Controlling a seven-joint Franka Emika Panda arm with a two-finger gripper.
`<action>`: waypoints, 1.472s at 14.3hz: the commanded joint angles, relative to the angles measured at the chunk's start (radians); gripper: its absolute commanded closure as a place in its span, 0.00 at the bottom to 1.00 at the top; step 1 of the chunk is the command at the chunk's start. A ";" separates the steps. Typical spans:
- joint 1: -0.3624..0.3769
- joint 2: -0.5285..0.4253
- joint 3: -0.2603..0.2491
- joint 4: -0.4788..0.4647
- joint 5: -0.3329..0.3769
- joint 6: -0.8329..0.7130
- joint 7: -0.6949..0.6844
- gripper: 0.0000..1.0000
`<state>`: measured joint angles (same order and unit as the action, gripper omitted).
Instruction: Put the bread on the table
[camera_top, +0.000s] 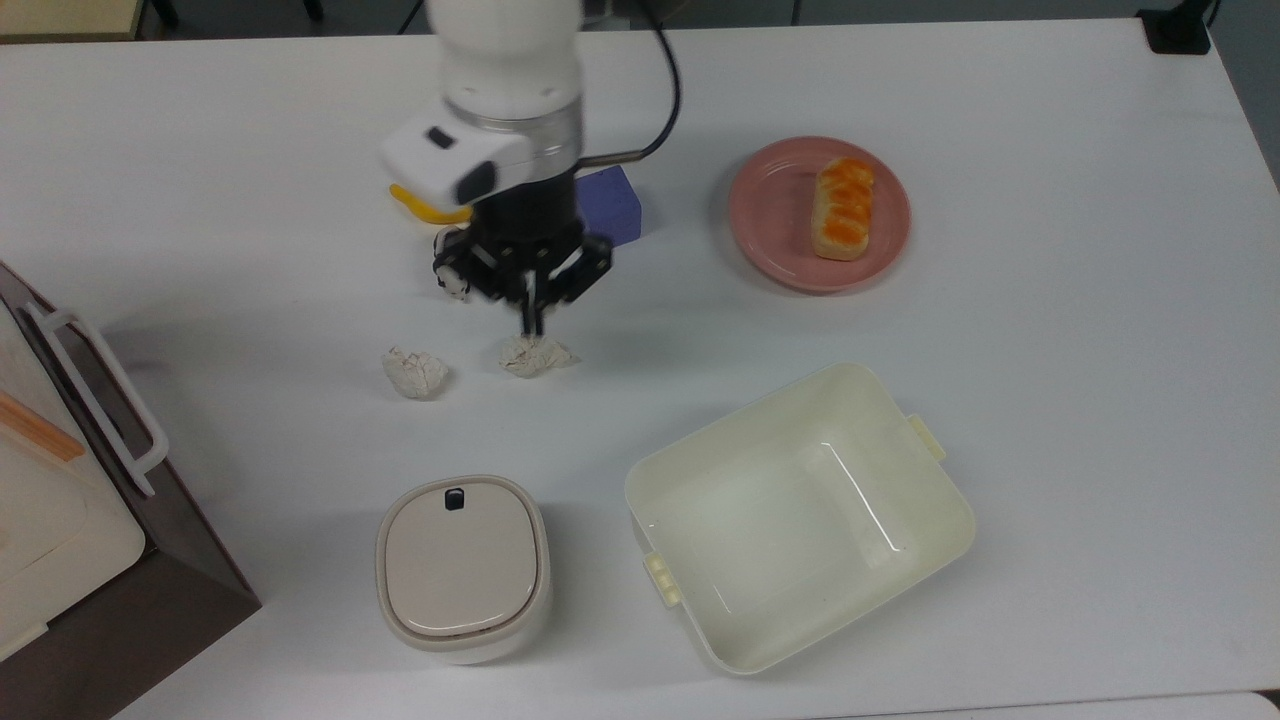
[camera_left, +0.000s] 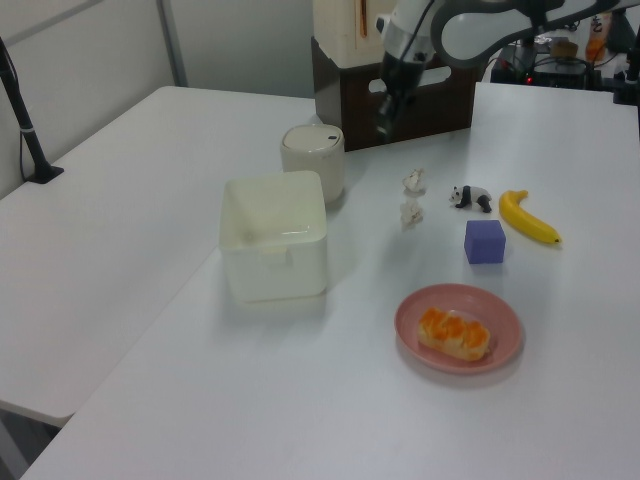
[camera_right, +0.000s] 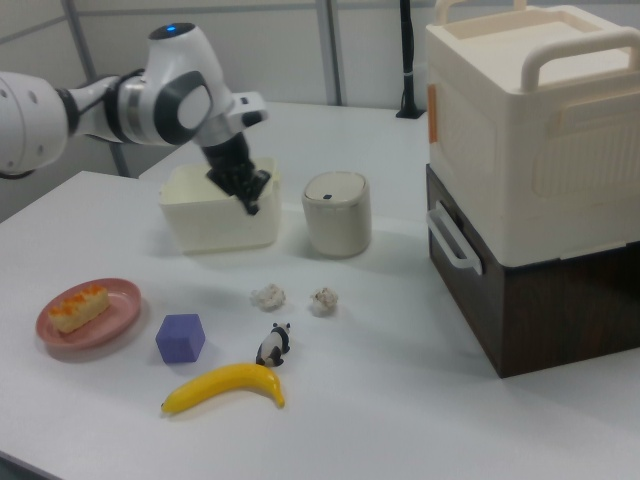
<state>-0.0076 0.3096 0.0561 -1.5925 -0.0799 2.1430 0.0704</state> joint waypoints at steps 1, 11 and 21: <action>0.060 -0.088 -0.009 -0.047 -0.024 -0.246 -0.030 0.86; 0.139 -0.236 -0.002 -0.164 0.009 -0.279 -0.017 0.00; 0.454 -0.190 -0.004 -0.320 0.147 -0.117 0.185 0.00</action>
<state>0.3661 0.1029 0.0677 -1.8458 0.0447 1.9391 0.1420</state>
